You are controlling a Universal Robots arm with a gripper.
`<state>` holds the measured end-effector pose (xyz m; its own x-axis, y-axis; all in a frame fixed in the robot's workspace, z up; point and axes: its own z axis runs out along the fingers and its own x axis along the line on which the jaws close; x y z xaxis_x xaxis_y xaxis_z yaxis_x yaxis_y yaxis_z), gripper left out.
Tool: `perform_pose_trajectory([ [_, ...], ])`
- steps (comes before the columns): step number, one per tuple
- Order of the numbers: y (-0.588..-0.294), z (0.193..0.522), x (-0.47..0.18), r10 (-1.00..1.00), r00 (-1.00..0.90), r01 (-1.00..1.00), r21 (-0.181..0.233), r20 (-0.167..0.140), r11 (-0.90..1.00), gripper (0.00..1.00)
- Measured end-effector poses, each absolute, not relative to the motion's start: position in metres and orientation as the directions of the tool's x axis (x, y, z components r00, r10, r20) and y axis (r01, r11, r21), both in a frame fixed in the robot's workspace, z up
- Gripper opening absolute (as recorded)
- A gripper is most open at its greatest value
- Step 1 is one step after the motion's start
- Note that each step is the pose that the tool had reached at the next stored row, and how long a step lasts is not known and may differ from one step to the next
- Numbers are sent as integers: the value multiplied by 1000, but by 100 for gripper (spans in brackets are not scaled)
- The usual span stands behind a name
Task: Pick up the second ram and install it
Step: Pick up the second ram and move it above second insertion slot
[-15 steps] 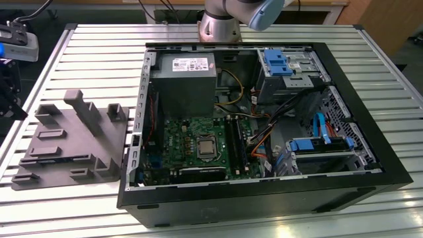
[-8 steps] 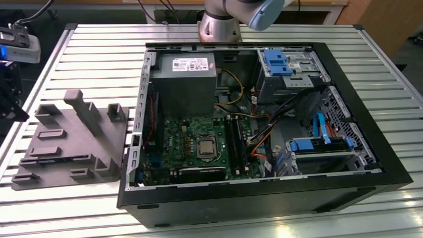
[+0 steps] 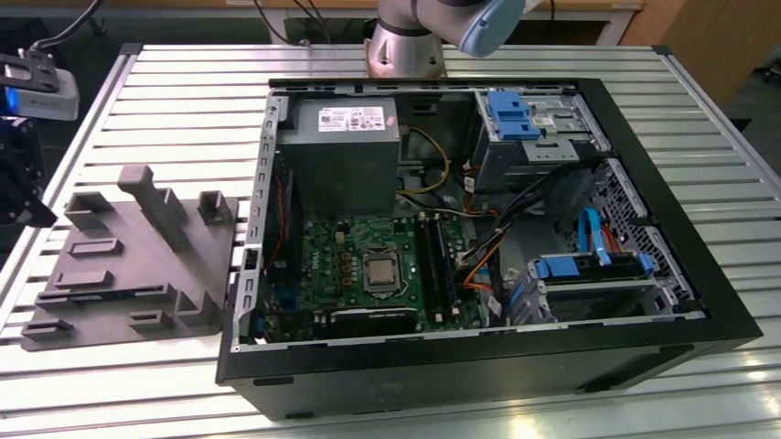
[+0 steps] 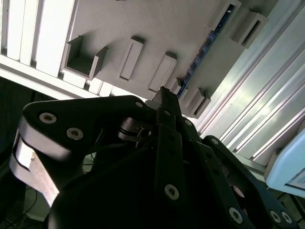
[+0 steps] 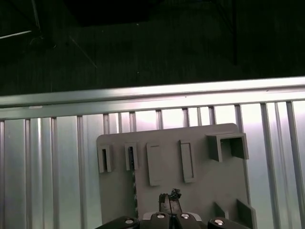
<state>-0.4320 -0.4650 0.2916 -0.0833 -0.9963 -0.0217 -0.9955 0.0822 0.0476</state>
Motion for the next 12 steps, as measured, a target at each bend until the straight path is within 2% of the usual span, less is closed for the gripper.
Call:
perform_pose_trajectory([
  [12, -465, 284, -432, -998, -66, -997, 49, -21, 65, 11],
])
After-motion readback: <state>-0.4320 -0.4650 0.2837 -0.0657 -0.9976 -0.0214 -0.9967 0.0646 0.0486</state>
